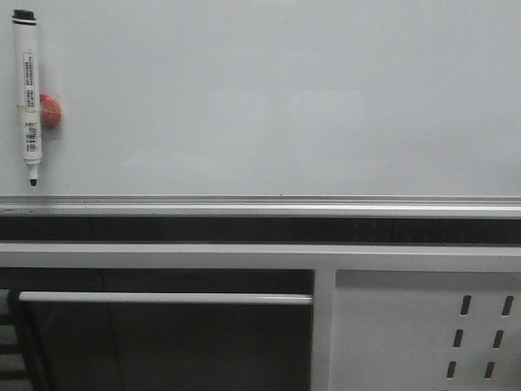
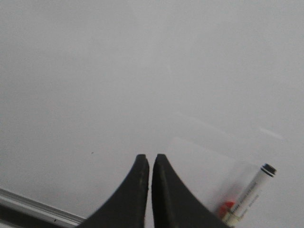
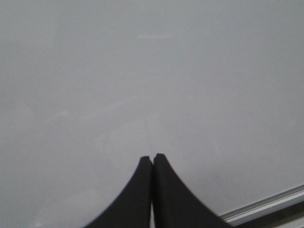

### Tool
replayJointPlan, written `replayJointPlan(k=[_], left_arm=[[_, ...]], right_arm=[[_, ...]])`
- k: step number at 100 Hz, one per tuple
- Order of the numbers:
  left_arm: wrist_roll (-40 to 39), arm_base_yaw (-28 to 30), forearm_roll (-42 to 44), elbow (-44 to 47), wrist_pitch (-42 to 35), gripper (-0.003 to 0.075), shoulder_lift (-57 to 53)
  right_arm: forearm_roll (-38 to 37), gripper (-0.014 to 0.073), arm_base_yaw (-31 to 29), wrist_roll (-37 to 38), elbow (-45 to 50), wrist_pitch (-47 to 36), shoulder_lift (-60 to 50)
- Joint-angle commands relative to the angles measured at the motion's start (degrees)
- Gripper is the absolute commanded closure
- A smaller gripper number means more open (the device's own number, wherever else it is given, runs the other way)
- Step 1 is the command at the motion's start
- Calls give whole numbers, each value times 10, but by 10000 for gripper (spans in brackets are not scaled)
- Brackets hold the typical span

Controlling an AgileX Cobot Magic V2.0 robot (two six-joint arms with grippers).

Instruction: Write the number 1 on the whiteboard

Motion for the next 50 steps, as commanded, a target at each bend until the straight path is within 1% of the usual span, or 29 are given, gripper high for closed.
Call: replayJointPlan(k=[1,9,16,21,27,33,37,42,50], left_arm=[[4,-3,67,-70,19,738,21],[4,-3,70,-100,16,738,42],[4,-3,70,-108,-28,738,59],[4,-3,70,-112,-59,738,71],[5,-3,80,-123,-60,738,84],[7,-3,113,-141,-39,738,103],[7,-3,132,-155,-24,738,119],[7,-3,132,-174,-15,738,137],[7,-3,133,-201,-16,738,169]], right_arm=[[41,648,-2,5,-59,29,-10],[73,647,-2,5,-64,30,-10],[129,647,-2,5,-63,45,-10],[131,647,-2,-11,-66,70,-10],[131,647,-2,-93,-76,119,-6],[134,647,-2,-165,-94,164,5],[134,647,-2,-186,-109,195,19],[134,647,-2,-201,-130,221,33],[134,647,-2,-249,-163,255,70]])
